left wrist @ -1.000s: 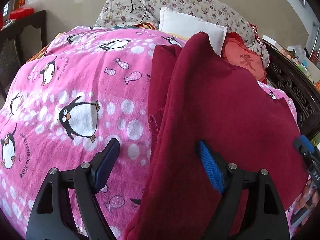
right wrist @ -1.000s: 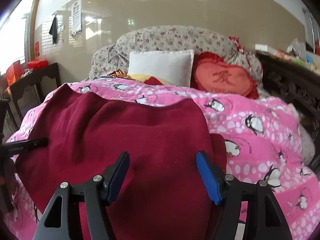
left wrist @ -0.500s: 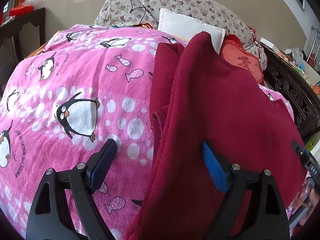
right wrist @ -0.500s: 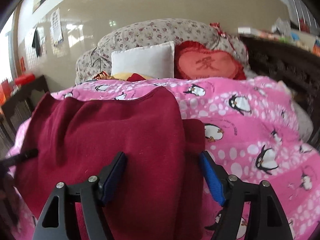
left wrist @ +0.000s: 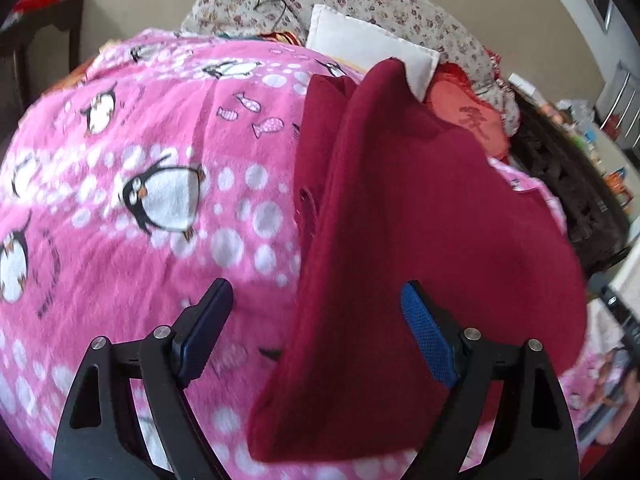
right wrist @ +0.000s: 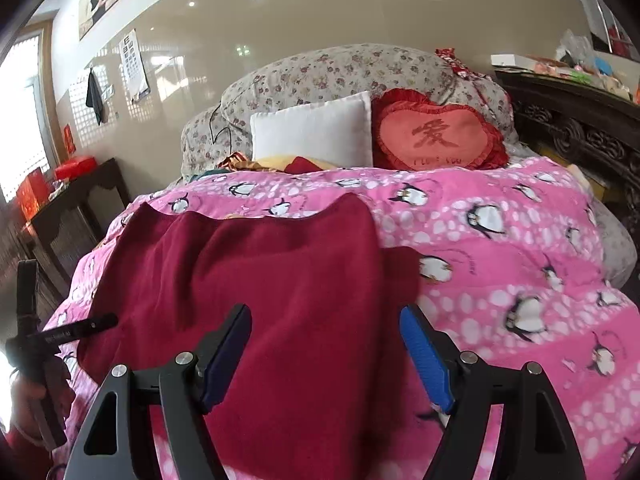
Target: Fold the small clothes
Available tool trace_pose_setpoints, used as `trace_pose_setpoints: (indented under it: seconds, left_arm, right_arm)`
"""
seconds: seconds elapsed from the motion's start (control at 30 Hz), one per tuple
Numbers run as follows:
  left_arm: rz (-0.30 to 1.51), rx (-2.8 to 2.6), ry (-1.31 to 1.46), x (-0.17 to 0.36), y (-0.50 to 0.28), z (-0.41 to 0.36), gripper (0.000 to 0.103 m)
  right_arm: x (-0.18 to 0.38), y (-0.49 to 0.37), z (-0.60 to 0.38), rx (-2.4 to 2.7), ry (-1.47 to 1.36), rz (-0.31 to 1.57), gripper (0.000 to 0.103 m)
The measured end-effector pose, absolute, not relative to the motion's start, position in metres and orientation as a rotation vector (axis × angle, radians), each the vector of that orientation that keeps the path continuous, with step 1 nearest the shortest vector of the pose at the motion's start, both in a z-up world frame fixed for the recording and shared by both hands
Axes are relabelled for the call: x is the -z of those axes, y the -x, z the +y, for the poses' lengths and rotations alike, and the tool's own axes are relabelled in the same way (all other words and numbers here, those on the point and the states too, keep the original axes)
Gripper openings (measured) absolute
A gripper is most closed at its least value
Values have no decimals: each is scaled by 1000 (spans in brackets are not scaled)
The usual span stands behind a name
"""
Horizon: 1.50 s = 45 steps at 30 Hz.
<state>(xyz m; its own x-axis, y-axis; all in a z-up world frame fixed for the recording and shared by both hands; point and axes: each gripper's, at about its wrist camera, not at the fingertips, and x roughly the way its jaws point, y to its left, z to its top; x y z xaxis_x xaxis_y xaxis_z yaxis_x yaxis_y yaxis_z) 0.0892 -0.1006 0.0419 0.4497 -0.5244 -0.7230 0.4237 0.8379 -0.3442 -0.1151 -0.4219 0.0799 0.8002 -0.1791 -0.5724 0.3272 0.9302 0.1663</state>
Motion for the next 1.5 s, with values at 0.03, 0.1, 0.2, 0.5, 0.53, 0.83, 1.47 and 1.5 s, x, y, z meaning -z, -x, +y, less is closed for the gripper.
trace_pose_setpoints:
  seconds: [0.03, 0.1, 0.2, 0.5, 0.53, 0.83, 1.47, 1.5]
  left_arm:
    - [953, 596, 129, -42, -88, -98, 86]
    - [975, 588, 128, -40, -87, -93, 86]
    - [965, 572, 169, -38, -84, -81, 86]
    - [967, 627, 131, -29, -80, -104, 103]
    - [969, 636, 127, -28, -82, -107, 103]
    - [1000, 726, 158, -36, -83, -116, 31]
    - [1035, 712, 1, -57, 54, -16, 31]
    - [1013, 697, -7, -65, 56, -13, 31]
  right_arm:
    - [-80, 120, -425, 274, -277, 586, 78]
    - [-76, 135, -434, 261, -319, 599, 81]
    - [-66, 144, -446, 242, -348, 632, 81]
    - [-21, 128, -474, 71, -577, 649, 89]
    - [-18, 125, -474, 63, -585, 647, 90]
    - [-38, 136, -459, 38, -525, 564, 28]
    - [-68, 251, -382, 227, -257, 744, 42]
    - [-77, 255, -382, 229, -261, 719, 48]
